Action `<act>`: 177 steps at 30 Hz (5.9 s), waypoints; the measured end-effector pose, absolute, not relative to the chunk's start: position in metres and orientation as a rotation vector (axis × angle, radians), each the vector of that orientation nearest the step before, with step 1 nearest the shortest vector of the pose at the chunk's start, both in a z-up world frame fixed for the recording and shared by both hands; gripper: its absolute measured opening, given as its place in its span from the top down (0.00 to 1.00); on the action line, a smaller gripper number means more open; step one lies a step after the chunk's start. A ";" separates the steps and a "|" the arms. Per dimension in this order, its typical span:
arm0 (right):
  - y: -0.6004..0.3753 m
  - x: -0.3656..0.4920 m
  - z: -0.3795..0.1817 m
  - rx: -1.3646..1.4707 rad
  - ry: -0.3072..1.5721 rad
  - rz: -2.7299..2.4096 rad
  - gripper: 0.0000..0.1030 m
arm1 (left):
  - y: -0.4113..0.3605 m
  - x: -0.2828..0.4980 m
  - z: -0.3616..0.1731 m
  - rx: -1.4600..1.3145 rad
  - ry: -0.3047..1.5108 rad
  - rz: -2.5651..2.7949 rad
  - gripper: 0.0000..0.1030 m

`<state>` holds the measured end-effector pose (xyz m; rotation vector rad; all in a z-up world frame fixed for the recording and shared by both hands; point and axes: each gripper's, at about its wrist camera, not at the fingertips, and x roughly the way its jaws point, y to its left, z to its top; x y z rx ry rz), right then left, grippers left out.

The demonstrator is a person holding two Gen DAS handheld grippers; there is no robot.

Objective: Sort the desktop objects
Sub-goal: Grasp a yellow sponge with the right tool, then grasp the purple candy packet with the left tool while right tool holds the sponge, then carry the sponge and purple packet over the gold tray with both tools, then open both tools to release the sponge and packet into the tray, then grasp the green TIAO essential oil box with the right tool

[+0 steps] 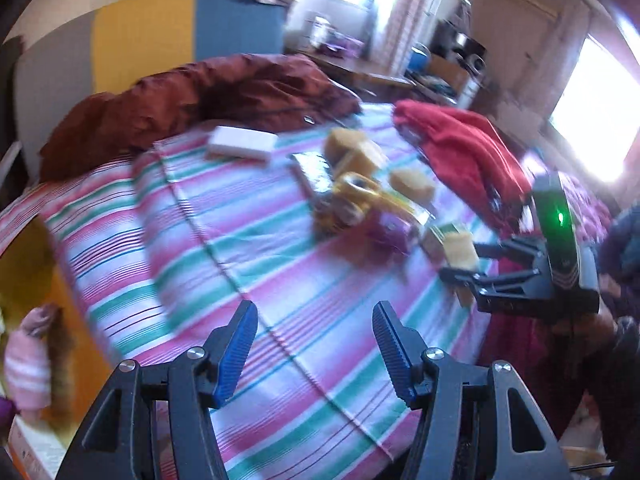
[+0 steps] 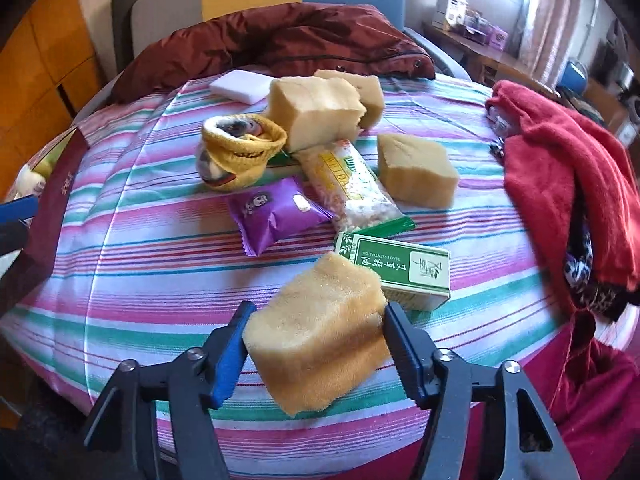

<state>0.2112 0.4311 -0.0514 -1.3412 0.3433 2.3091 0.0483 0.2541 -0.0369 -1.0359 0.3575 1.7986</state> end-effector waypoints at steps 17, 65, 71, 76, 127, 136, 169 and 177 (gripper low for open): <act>0.483 0.252 -0.019 -0.943 0.800 2.357 0.46 | 0.370 0.091 -0.063 -0.973 0.576 1.545 0.41; 0.471 0.244 -0.014 -0.969 0.748 2.460 0.45 | 0.344 0.071 -0.081 -1.004 0.462 1.767 0.58; 0.463 0.241 -0.010 -0.948 0.779 2.511 0.45 | 0.298 0.057 -0.052 -0.984 0.354 1.883 0.58; 0.438 0.218 -0.006 -0.998 0.797 2.580 0.45 | 0.254 0.037 -0.035 -0.981 0.281 2.005 0.58; 0.233 0.035 -0.001 -1.307 0.785 2.918 0.17 | 0.013 -0.035 -0.038 -1.163 -0.209 2.577 0.41; 0.272 0.084 0.001 -1.189 0.743 2.804 0.17 | 0.050 -0.016 -0.032 -1.147 -0.100 2.495 0.41; 0.452 0.235 -0.016 -1.089 0.870 2.255 0.10 | 0.117 0.009 -0.028 -1.114 0.080 2.327 0.41; 0.495 0.218 -0.044 -1.239 0.778 2.199 0.09 | 0.139 0.013 -0.021 -1.082 0.131 2.277 0.41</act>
